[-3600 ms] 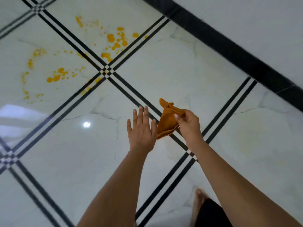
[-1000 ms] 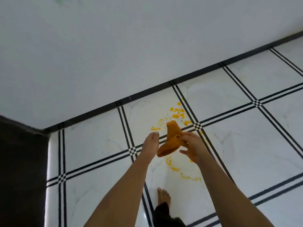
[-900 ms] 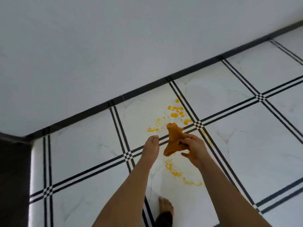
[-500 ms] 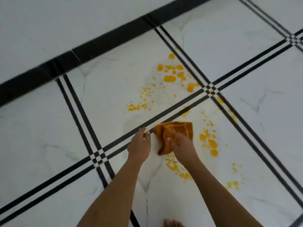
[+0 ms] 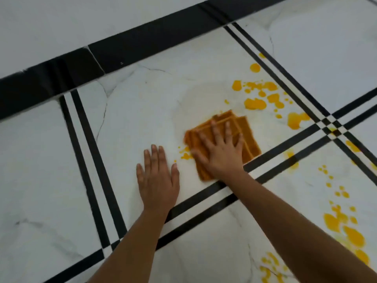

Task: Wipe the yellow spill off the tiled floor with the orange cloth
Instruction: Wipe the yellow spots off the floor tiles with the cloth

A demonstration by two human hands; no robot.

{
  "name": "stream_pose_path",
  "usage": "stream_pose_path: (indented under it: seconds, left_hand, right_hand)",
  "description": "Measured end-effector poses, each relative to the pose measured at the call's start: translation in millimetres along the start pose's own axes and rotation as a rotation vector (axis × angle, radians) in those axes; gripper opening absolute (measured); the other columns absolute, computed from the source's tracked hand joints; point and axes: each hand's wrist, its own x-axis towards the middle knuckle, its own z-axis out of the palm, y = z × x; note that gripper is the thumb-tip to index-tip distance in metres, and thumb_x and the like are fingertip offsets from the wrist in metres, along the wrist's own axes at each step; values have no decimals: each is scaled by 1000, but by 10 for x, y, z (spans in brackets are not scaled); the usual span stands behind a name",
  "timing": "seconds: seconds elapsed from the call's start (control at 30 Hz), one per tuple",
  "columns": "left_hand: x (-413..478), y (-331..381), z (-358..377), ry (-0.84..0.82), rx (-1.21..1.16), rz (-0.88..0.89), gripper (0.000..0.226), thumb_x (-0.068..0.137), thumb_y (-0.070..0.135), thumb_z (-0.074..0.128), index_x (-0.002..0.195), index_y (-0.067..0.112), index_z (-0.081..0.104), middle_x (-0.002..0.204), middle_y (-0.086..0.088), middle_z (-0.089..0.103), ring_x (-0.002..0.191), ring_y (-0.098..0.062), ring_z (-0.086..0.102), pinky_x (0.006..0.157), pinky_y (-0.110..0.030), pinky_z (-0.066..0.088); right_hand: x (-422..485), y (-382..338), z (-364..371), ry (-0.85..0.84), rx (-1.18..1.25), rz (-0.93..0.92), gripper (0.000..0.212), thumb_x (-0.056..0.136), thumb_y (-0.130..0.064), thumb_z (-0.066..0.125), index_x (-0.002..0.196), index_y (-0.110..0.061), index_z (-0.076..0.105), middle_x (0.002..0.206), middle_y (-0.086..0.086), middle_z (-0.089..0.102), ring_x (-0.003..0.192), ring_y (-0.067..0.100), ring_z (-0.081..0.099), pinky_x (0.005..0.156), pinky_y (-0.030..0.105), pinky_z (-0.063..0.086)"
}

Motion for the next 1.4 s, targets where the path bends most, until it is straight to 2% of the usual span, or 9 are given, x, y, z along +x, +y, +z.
stream_pose_path:
  seconds: [0.07,0.23,0.43,0.57,0.7,0.9,1.07,1.2,1.4]
  left_hand:
    - [-42,-100,-35,-36,24,-2,62,92,42,19,143,8,31,150,-11,32,139,-29,28,109,-50,21]
    - [-54,-286,-38,-44,83,71,60,92,40,22,143,10,32,148,-10,35,138,-29,30,107,-50,18]
    - [-117,-379,-59,-42,66,49,62,91,41,22,144,10,29,149,-11,32,139,-29,27,108,-51,15]
    - [-142,-367,-69,-58,59,41,63,91,42,18,146,12,25,152,-9,27,141,-28,22,109,-47,12]
    - [-212,-390,-81,-60,48,58,63,92,44,17,146,12,24,153,-9,25,142,-27,18,110,-47,10]
    - [-346,-90,-66,-92,51,183,61,90,41,26,143,11,33,149,-10,33,138,-28,29,108,-49,20]
    - [-427,78,-22,-109,47,213,61,90,41,24,144,12,31,151,-8,30,140,-27,26,109,-49,19]
    - [-617,303,13,-143,43,333,60,89,38,28,143,12,34,149,-8,35,137,-27,31,107,-50,23]
    - [-955,458,79,-148,38,410,59,91,38,27,143,11,33,149,-9,35,137,-29,33,106,-51,27]
  right_hand:
    - [-410,125,107,-40,-105,-178,63,78,-77,2,138,-59,-1,157,-9,-11,143,27,-17,110,63,-1]
    - [422,19,-135,10,30,154,58,86,-71,13,141,-53,11,159,-7,-4,144,29,-12,109,63,-4]
    - [-330,65,102,-43,-114,-400,60,78,-77,-3,137,-60,-2,155,-12,-8,144,30,-10,109,64,-3]
    - [315,-239,-80,-22,-36,2,67,77,-78,0,140,-55,5,158,-7,-5,144,30,-11,108,64,-4]
    - [-334,-315,175,-34,-117,-328,61,79,-75,-2,138,-58,-6,157,-8,-12,142,28,-20,109,62,-10]
    - [0,-51,-36,-11,-2,93,58,84,-72,12,140,-56,5,158,-8,-5,144,28,-13,108,63,-6]
    - [-1023,461,164,77,-66,-104,63,83,-74,5,139,-52,22,156,-4,20,144,30,10,107,65,11]
    - [-706,636,-15,50,56,348,67,78,-72,7,141,-52,18,159,-5,6,145,30,-4,108,65,1]
    - [-2188,751,386,87,-77,-12,56,87,-71,14,136,-50,31,153,-1,30,142,28,12,107,62,14]
